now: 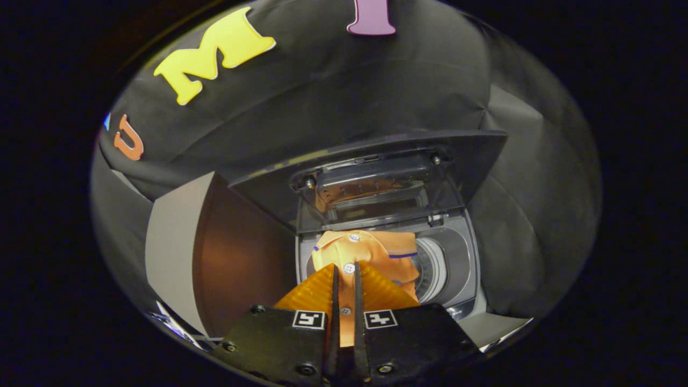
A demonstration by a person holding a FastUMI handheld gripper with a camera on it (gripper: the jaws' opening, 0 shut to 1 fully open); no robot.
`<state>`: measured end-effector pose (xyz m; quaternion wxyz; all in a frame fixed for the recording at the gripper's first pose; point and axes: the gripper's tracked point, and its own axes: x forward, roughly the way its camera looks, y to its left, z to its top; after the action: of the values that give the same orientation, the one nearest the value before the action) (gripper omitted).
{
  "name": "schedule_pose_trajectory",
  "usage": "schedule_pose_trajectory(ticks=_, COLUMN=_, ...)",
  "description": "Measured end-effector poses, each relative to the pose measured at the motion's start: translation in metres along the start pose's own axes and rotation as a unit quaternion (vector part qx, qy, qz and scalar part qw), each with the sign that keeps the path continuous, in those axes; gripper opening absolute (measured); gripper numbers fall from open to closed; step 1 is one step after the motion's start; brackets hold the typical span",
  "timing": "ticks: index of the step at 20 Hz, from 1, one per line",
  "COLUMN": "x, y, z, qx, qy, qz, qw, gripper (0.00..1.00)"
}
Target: Put the clothes into the washing machine and then close the washing machine lid.
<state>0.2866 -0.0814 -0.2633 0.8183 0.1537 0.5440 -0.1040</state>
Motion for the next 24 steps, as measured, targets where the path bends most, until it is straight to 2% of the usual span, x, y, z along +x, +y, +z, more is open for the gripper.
schedule_pose_trajectory(ticks=5, x=0.009, y=-0.002, z=-0.006, qx=0.007, qy=0.039, qz=-0.027, qw=0.999, gripper=0.14)
schedule_pose_trajectory(ticks=11, x=0.018, y=-0.004, z=-0.014, qx=-0.009, qy=0.058, qz=-0.019, qw=0.998, gripper=0.17)
schedule_pose_trajectory(ticks=14, x=0.018, y=0.001, z=-0.002, qx=-0.031, qy=0.027, qz=0.001, qw=0.999, gripper=0.15)
schedule_pose_trajectory(ticks=17, x=0.023, y=0.009, z=-0.012, qx=-0.038, qy=0.051, qz=0.031, qw=0.997, gripper=0.24)
schedule_pose_trajectory(ticks=19, x=0.017, y=0.011, z=-0.019, qx=-0.023, qy=0.066, qz=0.039, qw=0.997, gripper=0.33)
schedule_pose_trajectory(ticks=20, x=0.018, y=0.011, z=-0.019, qx=-0.022, qy=0.066, qz=0.038, qw=0.997, gripper=0.38)
schedule_pose_trajectory(ticks=23, x=0.016, y=-0.003, z=-0.011, qx=-0.037, qy=0.042, qz=0.007, qw=0.998, gripper=0.41)
schedule_pose_trajectory(ticks=24, x=0.015, y=-0.006, z=-0.005, qx=-0.044, qy=0.025, qz=-0.008, qw=0.999, gripper=0.48)
